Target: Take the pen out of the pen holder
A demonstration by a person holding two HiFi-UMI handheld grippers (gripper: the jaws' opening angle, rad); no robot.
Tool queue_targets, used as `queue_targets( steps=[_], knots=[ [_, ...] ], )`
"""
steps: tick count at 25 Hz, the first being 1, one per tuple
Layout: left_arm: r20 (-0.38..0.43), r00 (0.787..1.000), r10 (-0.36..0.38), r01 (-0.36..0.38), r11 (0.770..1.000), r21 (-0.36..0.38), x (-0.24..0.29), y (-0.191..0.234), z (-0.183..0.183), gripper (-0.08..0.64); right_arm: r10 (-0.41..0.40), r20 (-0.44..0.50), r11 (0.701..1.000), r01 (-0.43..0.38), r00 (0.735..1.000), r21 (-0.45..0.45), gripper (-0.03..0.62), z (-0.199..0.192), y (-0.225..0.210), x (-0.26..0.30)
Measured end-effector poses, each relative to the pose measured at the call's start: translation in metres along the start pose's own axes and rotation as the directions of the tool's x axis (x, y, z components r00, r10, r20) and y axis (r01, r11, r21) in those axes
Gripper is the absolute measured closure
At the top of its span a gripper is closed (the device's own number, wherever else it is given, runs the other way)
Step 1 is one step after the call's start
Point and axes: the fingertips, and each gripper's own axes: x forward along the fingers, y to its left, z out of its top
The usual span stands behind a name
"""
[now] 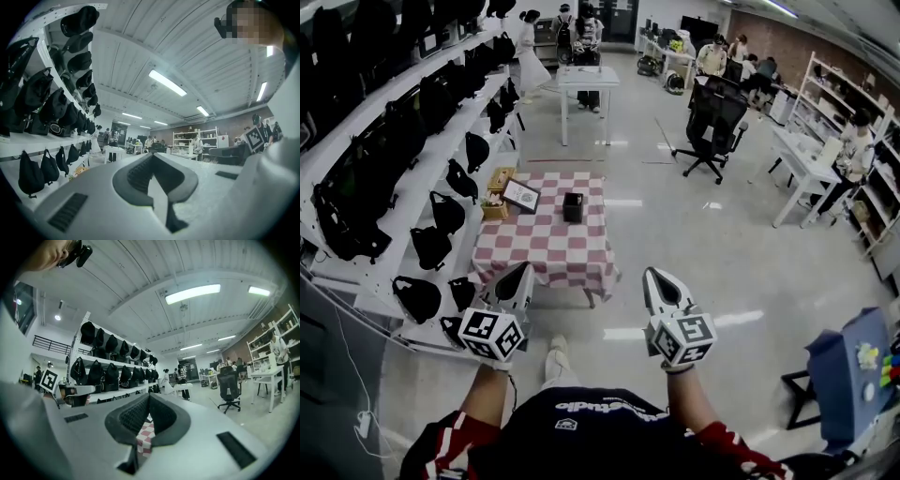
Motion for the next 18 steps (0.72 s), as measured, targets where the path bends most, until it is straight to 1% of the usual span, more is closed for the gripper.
queue_targets(
  steps=[11, 15, 18],
  knots=[
    [-0.002, 1.0, 0.016, -0.017, 1.0, -0.013, 0.006, 0.02, -0.001, 0.555, 0.022, -0.012, 1.0, -0.022, 1.0, 0.009, 0.589, -0.001, 0.005, 0.023],
    [-0.008, 1.0, 0.024, -0.024, 1.0, -0.02, 0.01, 0.029, -0.005, 0.555, 0.01, -0.02, 1.0, -0.009, 1.0, 0.027, 0.589, 0.0, 0.003, 0.032],
    [-0.017, 1.0, 0.026, -0.026, 0.999, -0.029, 0.016, 0.036, -0.006, 0.555, 0.015, -0.026, 0.999, -0.014, 1.0, 0.034, 0.589, -0.004, -0.001, 0.039]
  ],
)
